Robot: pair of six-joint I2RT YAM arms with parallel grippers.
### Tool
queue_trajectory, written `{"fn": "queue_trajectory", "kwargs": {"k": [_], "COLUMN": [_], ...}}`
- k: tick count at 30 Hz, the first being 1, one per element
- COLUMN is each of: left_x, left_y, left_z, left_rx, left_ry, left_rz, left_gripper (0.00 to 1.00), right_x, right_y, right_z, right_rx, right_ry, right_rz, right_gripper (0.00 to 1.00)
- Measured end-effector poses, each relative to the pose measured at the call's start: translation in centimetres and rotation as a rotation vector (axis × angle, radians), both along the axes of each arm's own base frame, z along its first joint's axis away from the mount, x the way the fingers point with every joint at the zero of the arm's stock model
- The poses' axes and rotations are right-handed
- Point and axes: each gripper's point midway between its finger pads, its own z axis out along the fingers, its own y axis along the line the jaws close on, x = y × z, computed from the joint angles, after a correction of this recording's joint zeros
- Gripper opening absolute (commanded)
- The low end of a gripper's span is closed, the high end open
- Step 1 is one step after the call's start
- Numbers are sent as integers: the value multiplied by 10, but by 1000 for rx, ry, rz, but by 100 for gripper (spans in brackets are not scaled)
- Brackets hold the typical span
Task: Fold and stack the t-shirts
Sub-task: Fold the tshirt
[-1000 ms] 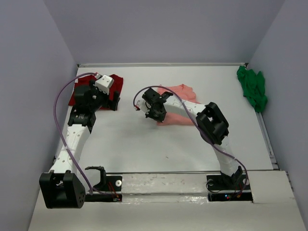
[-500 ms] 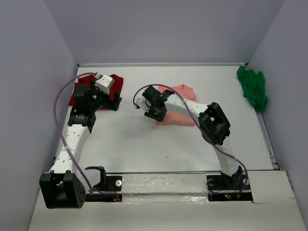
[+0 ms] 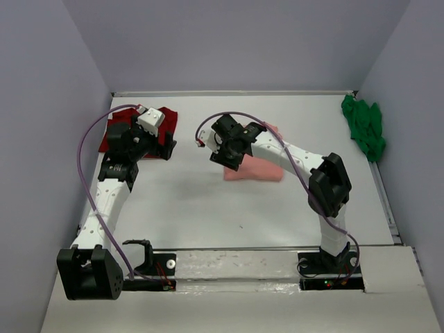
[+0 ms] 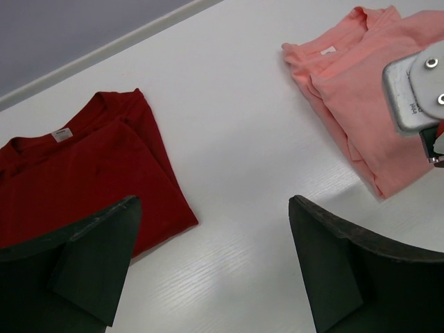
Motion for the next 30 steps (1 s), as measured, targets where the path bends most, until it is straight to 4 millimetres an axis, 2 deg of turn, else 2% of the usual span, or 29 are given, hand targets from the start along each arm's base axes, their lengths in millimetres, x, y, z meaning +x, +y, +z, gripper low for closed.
{"fn": "queue_trajectory", "kwargs": {"k": [3,4,5,7,15,19,24,30], "left_x": [0,0,0,1,1,2,2,2], "left_y": [0,0,0,0,0,0,0,0], "left_z": [-1,-1,-1,-2,-2,-1,-1,-1], "left_rx": [0,0,0,0,-3,-3,-3,-2], "left_ry": [2,3,3,6,7,2,1,1], "left_rz": [0,0,0,-1,0,1,1,1], "left_gripper": [99,99,99,99,99,99,99,99], "right_x": [-10,-14,-17,-21,-28,-32,-38,-38], "right_y": [-4,-6,-8,-10,-5,-3,-1,1], "right_z": [-16,-23,-28,-40,-48,-61,-87,-98], "right_rx": [-19,-28,-37,-55,-46,-62,-101,-117], "right_ry": [50,70,86,118,156,182,231,238], "right_rz": [4,4,5,2,19,27,37,43], "right_gripper": [54,66,71,74,75,75,75,72]}}
